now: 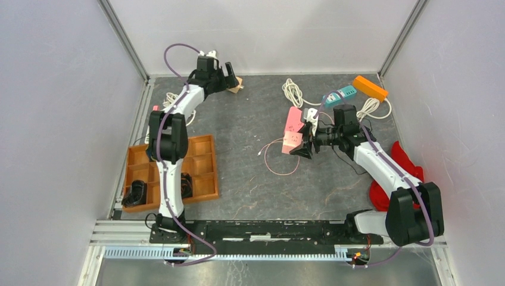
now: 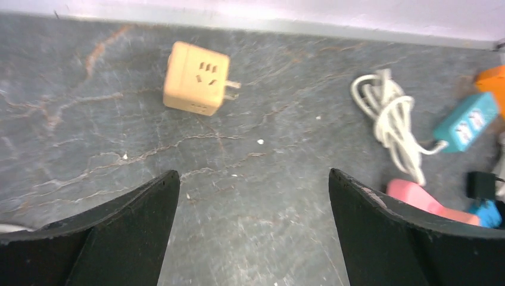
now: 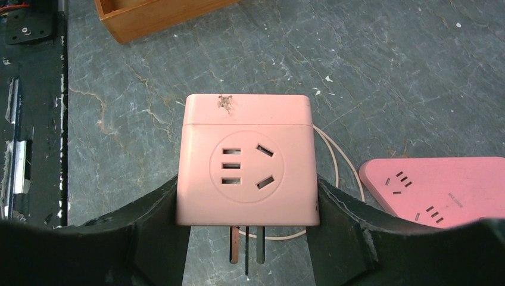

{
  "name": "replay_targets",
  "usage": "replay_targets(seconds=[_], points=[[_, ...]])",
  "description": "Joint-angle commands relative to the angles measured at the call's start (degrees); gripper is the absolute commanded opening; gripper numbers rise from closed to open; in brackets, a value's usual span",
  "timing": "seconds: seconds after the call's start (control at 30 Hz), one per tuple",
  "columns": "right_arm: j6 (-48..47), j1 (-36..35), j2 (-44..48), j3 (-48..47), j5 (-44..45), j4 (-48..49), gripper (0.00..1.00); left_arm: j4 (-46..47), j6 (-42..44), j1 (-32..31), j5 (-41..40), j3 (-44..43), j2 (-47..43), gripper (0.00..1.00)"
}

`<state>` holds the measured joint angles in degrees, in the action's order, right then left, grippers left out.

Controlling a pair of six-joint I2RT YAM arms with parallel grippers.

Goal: Pull the plug off the socket
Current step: Place the plug at the corner of the board.

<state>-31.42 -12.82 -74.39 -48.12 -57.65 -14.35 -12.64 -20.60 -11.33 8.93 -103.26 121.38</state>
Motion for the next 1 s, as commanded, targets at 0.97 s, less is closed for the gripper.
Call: replay_targets(seconds=[0.97], points=[[6.6,-11.1,-52.5,-62.8,28.4,-0.6,0.03,-0.3,13.8,0.0,-1.0,62.3,-74.2,1.0]])
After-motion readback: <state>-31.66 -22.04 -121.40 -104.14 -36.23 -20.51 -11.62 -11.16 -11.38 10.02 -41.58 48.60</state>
